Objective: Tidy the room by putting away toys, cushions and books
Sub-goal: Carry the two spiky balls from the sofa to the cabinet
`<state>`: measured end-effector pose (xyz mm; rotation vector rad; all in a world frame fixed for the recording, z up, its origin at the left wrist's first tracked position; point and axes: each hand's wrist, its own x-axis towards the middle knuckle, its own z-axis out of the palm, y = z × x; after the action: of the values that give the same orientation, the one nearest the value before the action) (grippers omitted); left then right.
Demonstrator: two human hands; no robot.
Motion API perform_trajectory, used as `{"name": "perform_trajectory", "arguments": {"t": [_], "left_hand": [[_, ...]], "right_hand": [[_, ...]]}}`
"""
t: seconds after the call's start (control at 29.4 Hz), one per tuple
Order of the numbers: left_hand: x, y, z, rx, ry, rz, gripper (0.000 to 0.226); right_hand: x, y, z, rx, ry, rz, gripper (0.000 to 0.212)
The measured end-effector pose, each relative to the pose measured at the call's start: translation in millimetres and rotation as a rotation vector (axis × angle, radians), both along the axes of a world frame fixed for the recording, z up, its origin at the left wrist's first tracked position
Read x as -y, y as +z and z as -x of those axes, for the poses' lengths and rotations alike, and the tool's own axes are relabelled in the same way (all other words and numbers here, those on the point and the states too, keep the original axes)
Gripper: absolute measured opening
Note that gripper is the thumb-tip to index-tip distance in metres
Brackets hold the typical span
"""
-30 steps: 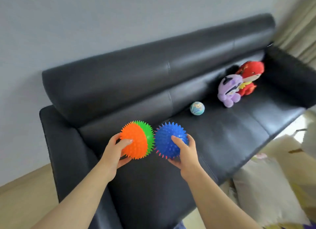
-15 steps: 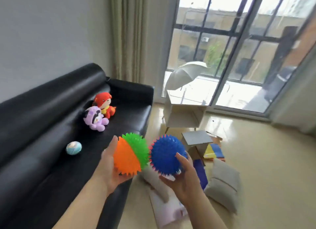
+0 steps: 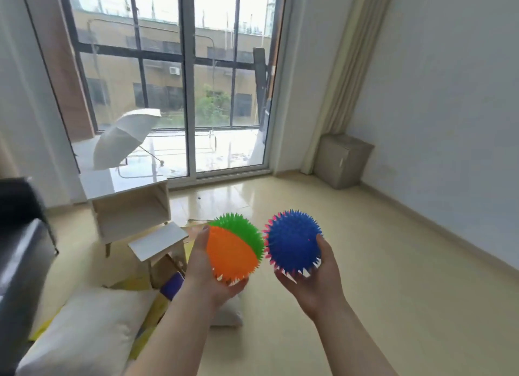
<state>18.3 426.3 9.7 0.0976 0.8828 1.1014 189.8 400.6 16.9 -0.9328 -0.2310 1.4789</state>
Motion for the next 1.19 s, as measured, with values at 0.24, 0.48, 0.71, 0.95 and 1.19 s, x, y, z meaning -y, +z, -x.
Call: {"name": "perform_trajectory", "arguments": {"t": [0.24, 0.48, 0.71, 0.95, 1.19], "left_hand": [[-72, 16, -136, 0.028, -0.131, 0.116, 0.072], [-165, 18, -228, 0.107, -0.228, 0.231, 0.06], [-347, 43, -285, 0.145, -0.192, 0.118, 0.064], [-467, 22, -360, 0.167, -0.268, 0.213, 0.056], [-621, -6, -452, 0.138, -0.214, 0.24, 0.055]], "right_hand": [[-42, 1, -120, -0.175, -0.211, -0.005, 0.026], [-126, -10, -207, -0.229, -0.321, 0.015, 0.037], [-302, 14, -257, -0.236, -0.34, -0.011, 0.044], [-423, -8, -326, -0.324, -0.381, 0.053, 0.045], [-579, -36, -412, -0.397, -0.321, 0.171, 0.045]]}}
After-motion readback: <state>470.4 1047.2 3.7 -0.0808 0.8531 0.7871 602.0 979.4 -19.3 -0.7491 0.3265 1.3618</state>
